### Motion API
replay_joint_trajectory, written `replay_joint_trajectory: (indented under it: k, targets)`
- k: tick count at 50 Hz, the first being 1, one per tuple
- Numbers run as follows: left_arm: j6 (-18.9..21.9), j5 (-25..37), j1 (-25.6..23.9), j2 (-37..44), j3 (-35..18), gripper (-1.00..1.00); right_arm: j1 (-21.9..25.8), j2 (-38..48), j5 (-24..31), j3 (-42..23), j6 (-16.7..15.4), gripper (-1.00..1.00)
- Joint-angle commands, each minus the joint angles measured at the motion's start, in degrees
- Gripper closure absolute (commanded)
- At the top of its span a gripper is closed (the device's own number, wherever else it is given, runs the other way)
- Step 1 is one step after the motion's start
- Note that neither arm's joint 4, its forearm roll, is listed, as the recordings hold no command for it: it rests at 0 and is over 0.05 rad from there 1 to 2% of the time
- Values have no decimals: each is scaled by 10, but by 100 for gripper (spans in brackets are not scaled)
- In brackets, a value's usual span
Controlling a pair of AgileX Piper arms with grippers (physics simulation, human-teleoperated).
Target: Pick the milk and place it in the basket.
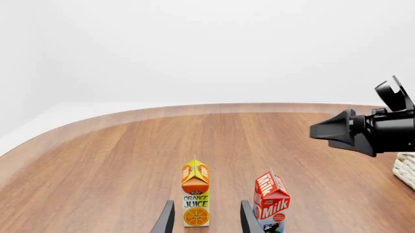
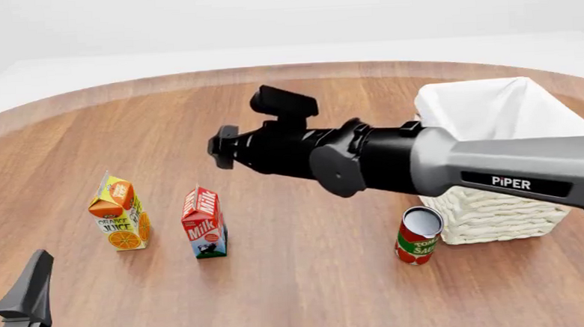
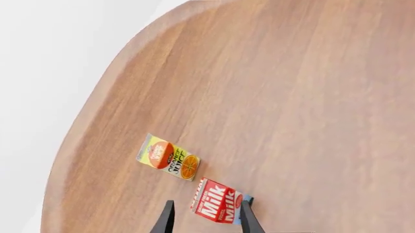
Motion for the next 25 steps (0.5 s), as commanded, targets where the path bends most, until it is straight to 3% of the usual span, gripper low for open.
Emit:
replay_joint_trajectory:
  k: [1, 25]
  targets:
    - [0, 0, 0, 0, 0, -100, 5, 10, -5, -2, 21, -100]
    - [0, 0, 0, 0, 0, -100, 11, 85, 16, -70, 23, -100]
